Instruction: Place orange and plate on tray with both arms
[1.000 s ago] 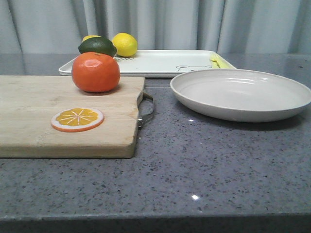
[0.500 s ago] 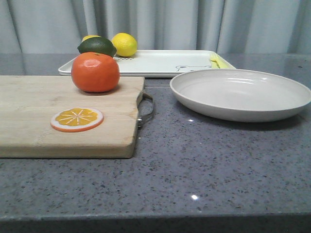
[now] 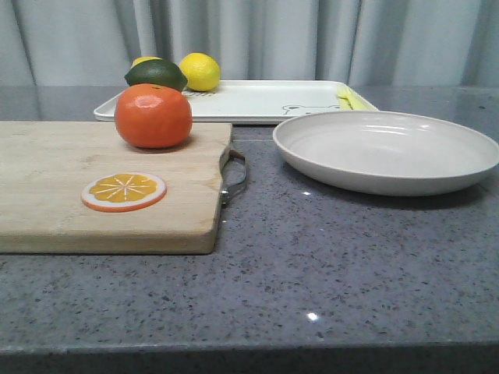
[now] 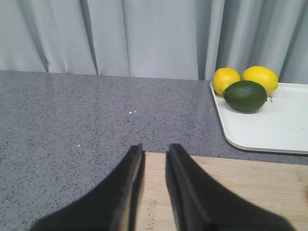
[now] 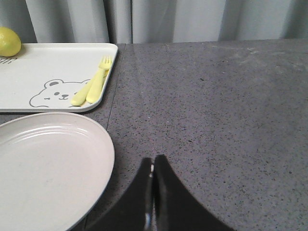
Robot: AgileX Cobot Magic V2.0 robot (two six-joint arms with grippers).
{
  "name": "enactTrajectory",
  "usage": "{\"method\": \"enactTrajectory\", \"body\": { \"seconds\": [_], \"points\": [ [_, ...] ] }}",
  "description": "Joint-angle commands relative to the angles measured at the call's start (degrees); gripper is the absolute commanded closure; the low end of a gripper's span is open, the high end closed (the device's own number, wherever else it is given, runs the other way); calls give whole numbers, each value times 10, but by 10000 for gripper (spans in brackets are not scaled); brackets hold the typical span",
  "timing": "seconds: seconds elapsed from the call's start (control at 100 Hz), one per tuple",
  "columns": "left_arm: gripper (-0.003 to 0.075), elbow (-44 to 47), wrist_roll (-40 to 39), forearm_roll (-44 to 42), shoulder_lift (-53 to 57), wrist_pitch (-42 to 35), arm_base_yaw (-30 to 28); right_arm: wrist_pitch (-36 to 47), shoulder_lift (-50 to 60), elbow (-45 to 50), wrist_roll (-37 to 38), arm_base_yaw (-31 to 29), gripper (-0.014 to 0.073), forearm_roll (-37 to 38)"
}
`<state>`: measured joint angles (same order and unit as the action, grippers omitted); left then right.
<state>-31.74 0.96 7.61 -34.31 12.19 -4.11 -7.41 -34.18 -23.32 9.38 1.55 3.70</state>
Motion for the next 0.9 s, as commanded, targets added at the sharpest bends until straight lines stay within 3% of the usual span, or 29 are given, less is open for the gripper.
{"method": "enactTrajectory", "body": {
  "seconds": [0.0,0.14,0.24,0.4,0.7,0.89],
  "points": [
    [412,-34,-1,1,-21,-34,5,43,-4,-20,0,0,652,4],
    [238,-53,-1,2,-49,-33,5,43,-4,-20,0,0,652,4],
    [162,-71,-1,5,-71,-27,10,43,-4,-20,0,0,652,4],
    [164,-104,-1,7,-113,-21,47,43,-4,-20,0,0,652,4],
    [164,-183,-1,21,-221,-6,168,43,-4,-20,0,0,652,4],
    [164,-261,-1,26,-307,65,223,43,-4,-20,0,0,652,4]
  ]
}}
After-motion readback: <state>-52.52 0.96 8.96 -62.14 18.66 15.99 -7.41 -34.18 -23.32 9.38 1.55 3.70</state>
